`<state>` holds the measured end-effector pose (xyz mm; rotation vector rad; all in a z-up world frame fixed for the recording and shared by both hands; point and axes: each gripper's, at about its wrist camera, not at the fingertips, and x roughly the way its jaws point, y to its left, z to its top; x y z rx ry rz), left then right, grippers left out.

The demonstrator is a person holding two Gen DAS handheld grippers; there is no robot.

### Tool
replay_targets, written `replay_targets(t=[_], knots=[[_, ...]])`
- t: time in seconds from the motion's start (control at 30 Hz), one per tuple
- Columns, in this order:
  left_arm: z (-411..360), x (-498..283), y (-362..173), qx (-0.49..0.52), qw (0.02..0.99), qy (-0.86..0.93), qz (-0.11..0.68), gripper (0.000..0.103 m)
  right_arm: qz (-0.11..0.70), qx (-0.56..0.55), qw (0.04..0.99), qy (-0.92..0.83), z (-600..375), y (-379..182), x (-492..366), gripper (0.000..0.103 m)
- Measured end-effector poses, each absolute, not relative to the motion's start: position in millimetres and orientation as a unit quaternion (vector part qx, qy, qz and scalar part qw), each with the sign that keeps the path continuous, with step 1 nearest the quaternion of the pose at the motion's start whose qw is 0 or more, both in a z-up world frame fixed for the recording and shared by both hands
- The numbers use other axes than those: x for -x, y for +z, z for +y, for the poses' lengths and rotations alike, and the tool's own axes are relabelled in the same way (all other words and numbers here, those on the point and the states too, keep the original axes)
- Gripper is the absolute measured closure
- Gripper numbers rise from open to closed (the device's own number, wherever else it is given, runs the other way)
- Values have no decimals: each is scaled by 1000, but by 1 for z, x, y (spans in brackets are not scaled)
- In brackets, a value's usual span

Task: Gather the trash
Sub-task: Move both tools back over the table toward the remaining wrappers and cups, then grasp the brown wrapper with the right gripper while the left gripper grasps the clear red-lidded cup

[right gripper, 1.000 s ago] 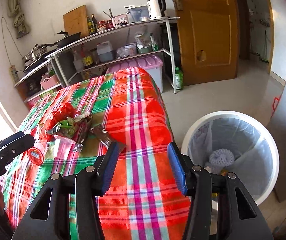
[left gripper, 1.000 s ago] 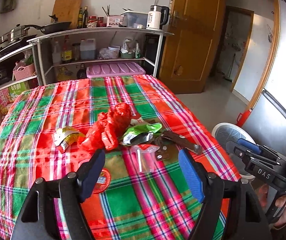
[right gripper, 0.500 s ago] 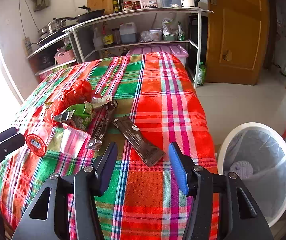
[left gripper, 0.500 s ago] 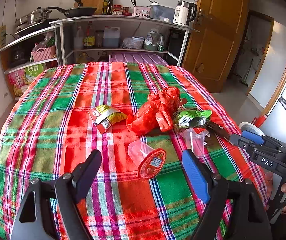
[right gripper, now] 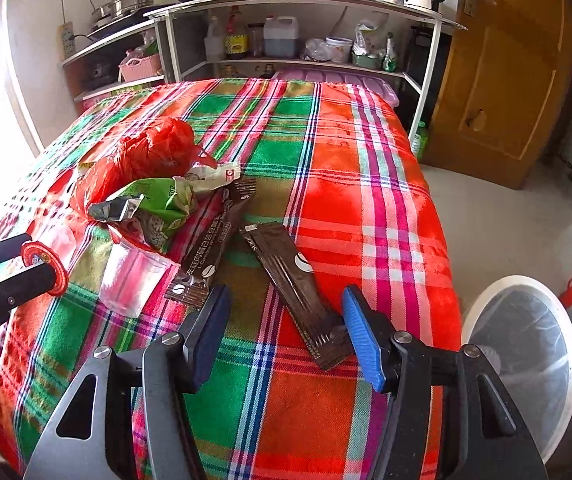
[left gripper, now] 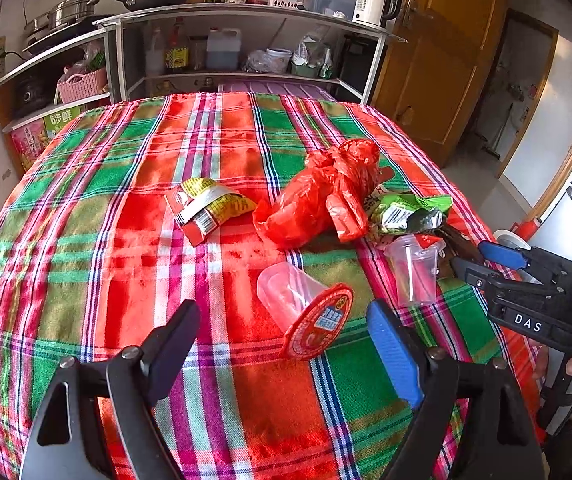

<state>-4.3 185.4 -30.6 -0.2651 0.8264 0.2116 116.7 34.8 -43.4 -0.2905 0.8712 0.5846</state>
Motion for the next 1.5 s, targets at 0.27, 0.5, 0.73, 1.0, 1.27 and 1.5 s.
replay_targets(t=[0.27,0.5,0.73,1.0,1.27,1.5], knots=[[188,-1,-37,128,899,121,401,17,420,147,853,273,41,-49,-123,45],[193,0,-39,133,899,115,402,26,424,141,853,271,40,-48,-124,45],[190,-1,-39,128,899,105,406,49,419,141,855,271,40,-47,-121,63],[185,2,-35,121,904,99,399,49,416,136,858,268,36,-45,-119,81],[182,6,-29,118,908,97,391,49,410,128,862,269,32,-43,-116,84],[174,10,-21,113,913,88,383,49,404,107,867,271,21,-37,-110,84]])
